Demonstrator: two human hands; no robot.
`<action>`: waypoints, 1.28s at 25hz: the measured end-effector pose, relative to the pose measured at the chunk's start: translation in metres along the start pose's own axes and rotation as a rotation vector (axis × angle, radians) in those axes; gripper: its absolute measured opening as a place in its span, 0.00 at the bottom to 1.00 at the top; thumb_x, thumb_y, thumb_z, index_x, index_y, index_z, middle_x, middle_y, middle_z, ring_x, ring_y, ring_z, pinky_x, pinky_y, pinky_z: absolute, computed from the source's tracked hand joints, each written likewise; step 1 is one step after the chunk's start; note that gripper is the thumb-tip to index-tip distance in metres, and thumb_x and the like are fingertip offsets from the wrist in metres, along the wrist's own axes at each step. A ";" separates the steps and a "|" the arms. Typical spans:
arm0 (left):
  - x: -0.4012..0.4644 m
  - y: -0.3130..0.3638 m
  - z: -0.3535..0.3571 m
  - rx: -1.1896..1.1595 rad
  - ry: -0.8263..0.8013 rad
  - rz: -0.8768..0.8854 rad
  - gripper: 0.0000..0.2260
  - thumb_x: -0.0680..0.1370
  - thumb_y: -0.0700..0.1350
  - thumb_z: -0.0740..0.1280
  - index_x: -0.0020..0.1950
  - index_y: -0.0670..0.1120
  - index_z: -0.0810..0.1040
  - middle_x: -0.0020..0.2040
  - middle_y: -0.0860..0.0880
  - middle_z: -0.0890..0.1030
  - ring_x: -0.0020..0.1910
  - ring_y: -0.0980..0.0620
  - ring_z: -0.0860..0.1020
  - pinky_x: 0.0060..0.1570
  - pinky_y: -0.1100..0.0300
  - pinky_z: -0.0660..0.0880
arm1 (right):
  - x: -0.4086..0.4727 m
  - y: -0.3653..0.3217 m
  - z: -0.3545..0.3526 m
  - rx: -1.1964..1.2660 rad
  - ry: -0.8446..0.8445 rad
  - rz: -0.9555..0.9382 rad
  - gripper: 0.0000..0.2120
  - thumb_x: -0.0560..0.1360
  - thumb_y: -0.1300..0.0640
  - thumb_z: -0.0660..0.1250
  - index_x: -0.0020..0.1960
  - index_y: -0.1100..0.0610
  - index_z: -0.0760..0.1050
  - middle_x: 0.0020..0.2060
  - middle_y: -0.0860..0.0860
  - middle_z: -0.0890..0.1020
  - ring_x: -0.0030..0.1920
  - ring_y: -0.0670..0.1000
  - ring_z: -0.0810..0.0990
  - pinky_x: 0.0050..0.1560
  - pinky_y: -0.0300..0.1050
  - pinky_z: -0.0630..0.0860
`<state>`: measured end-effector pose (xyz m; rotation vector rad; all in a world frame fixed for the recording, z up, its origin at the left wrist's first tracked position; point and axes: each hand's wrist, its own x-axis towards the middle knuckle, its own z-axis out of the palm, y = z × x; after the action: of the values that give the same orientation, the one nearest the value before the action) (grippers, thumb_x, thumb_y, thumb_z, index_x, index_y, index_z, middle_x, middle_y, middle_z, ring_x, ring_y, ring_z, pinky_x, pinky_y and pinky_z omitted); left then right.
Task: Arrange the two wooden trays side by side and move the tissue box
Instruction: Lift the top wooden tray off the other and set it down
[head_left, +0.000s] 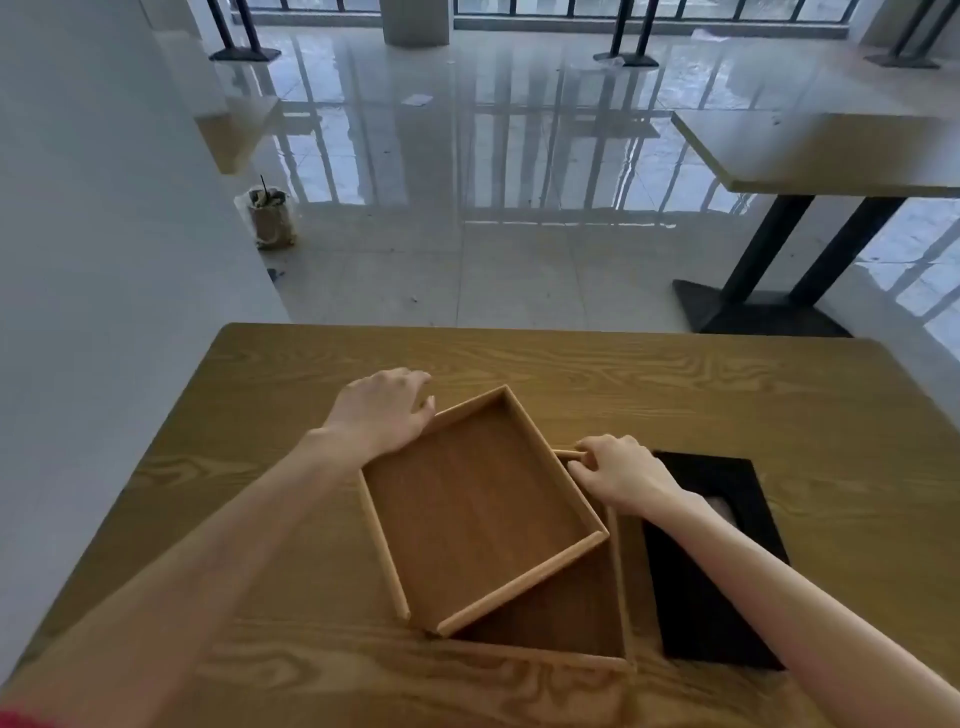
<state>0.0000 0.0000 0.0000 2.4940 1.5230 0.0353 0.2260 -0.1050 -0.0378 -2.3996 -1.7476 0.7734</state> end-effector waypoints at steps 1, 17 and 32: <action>0.000 -0.001 0.004 0.008 -0.037 -0.027 0.19 0.78 0.51 0.55 0.68 0.47 0.67 0.68 0.48 0.72 0.65 0.47 0.71 0.60 0.50 0.70 | 0.001 0.001 0.004 -0.007 -0.022 0.020 0.18 0.75 0.47 0.57 0.56 0.57 0.75 0.52 0.56 0.81 0.52 0.57 0.78 0.46 0.49 0.74; 0.038 -0.025 0.088 0.038 -0.271 -0.168 0.21 0.78 0.50 0.58 0.69 0.45 0.64 0.65 0.44 0.72 0.63 0.43 0.71 0.58 0.48 0.71 | 0.017 0.017 0.049 0.164 0.021 0.035 0.13 0.76 0.59 0.62 0.60 0.56 0.75 0.51 0.54 0.83 0.51 0.54 0.81 0.52 0.52 0.79; 0.026 -0.059 0.101 -0.058 -0.115 -0.296 0.14 0.80 0.45 0.56 0.65 0.49 0.70 0.57 0.40 0.80 0.56 0.38 0.77 0.51 0.49 0.73 | 0.022 0.006 0.056 0.226 0.087 0.016 0.17 0.76 0.59 0.61 0.65 0.56 0.70 0.58 0.54 0.80 0.58 0.54 0.78 0.57 0.51 0.77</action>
<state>-0.0258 0.0313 -0.1122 2.1627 1.7955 -0.1077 0.2114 -0.1000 -0.0966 -2.2649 -1.5217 0.8080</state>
